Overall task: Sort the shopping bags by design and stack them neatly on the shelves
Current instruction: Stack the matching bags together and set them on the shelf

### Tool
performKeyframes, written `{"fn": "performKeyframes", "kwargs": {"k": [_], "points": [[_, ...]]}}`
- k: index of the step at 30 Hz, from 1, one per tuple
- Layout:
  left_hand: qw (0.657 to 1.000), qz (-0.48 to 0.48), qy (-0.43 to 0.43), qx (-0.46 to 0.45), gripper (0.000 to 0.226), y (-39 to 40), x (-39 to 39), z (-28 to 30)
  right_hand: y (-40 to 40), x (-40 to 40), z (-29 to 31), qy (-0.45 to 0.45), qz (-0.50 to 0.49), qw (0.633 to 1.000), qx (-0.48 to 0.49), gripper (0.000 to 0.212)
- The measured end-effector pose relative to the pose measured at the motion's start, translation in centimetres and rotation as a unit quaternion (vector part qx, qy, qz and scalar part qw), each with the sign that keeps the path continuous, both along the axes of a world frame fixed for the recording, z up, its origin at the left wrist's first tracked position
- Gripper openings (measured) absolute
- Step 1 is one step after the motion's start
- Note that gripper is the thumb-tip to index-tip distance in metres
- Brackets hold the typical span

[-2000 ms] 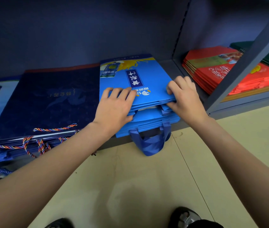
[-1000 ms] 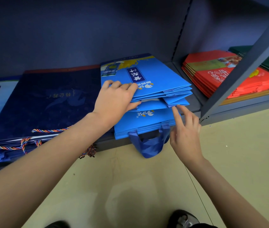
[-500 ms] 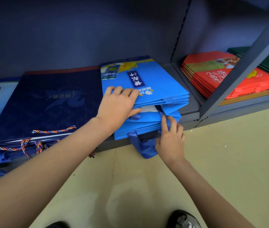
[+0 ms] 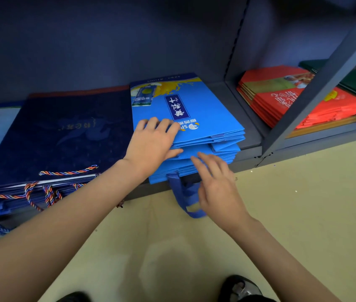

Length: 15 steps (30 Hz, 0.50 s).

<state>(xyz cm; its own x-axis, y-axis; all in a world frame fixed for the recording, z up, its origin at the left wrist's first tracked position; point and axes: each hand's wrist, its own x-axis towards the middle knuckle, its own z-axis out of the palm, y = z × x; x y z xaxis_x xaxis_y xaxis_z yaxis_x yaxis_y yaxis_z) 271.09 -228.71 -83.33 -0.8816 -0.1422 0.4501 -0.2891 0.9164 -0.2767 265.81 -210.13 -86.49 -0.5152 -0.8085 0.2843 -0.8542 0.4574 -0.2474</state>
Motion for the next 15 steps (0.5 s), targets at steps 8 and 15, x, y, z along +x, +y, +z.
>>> {"fn": "performKeyframes", "kwargs": {"k": [8, 15], "points": [[1.0, -0.001, -0.01, 0.003, 0.054, -0.2, 0.1, 1.1, -2.5, 0.3, -1.5, 0.069, -0.029, 0.995, 0.06, 0.066], [0.997, 0.003, -0.072, 0.005, 0.068, -0.2, 1.0, -0.7, -3.1, 0.2, -3.7, 0.056, -0.029, 0.994, 0.085, 0.073]]}}
